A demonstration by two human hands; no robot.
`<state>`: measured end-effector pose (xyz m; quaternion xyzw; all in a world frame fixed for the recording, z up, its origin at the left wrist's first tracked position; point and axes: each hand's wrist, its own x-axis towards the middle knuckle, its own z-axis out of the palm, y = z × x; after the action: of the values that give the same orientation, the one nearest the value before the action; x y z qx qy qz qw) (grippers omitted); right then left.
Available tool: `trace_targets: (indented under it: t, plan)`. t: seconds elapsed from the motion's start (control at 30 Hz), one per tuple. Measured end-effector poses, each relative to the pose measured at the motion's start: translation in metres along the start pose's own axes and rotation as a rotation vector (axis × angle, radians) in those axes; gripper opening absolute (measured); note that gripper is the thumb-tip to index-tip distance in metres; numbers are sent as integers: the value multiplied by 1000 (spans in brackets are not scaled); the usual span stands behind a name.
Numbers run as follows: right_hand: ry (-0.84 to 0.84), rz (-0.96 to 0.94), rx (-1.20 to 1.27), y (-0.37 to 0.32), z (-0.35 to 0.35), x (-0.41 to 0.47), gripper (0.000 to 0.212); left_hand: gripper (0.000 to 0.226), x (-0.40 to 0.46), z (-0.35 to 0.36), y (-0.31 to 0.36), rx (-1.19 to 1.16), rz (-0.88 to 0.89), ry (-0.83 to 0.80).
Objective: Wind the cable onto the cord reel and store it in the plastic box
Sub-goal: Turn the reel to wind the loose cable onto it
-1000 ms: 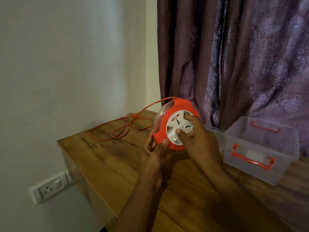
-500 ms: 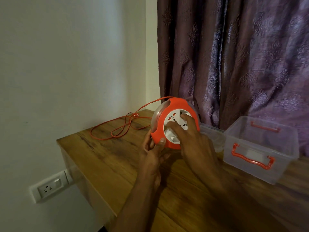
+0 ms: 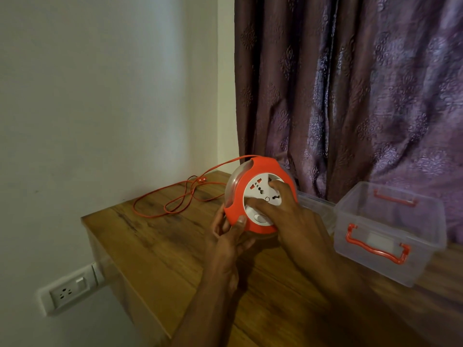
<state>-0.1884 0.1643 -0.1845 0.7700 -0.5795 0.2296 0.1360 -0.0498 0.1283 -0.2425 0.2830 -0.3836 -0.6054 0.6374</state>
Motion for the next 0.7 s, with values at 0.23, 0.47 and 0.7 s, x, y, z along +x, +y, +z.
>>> trace_targets:
  t: [0.23,0.47,0.7]
  plan:
    - [55,66,-1,4,8,2,60,54,-1,0,0,-9,8,-27]
    - [191,169,104,2,14,5,58,55,-1,1,-2,-1,19,-30]
    - [297,297,197,-3,13,4,57,49,-1,1,-5,24,45,-50]
